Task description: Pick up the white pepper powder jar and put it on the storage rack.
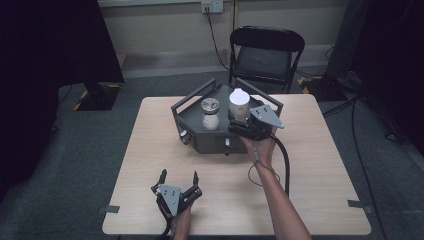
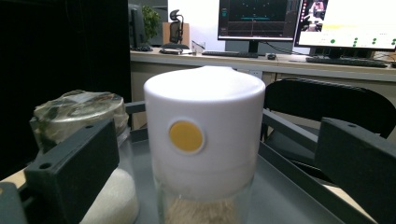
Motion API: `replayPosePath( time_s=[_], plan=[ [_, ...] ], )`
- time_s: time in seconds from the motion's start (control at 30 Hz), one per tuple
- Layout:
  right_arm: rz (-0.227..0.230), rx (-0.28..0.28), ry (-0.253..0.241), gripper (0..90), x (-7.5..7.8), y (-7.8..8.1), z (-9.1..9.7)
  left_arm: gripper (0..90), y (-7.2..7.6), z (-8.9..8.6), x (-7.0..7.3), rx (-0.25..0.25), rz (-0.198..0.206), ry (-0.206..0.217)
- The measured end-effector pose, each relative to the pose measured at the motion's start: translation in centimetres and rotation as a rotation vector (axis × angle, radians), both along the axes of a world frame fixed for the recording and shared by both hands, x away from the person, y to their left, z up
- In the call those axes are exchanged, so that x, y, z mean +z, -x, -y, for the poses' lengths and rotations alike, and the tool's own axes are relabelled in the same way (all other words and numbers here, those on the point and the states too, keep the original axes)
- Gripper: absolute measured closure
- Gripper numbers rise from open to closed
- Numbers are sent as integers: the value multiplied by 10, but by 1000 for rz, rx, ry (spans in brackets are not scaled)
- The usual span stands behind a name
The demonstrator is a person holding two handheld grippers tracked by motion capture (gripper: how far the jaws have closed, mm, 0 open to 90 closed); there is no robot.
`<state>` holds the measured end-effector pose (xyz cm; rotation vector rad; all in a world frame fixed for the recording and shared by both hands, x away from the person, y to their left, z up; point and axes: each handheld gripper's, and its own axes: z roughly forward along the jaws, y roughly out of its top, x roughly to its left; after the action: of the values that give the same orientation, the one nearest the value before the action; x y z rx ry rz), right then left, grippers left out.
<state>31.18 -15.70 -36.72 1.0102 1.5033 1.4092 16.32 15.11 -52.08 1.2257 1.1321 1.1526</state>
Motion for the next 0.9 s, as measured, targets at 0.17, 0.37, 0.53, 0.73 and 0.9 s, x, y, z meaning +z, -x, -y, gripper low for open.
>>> replayPosePath(
  time_s=[0.17,0.37,0.53,0.73,0.9],
  plan=[
    [14,4,-13,0,-5,12,8,5,0,0,0,-3,0,0],
    [24,0,-30,0,-5,22,15,5,0,0,0,-3,0,0],
    [43,-7,-32,0,-8,31,19,3,0,0,0,-3,0,0],
    [50,-8,-39,0,-12,41,26,4,0,0,0,-2,0,-1],
    [64,-5,-43,0,-16,51,30,5,0,0,0,-2,-1,-1]
  ],
)
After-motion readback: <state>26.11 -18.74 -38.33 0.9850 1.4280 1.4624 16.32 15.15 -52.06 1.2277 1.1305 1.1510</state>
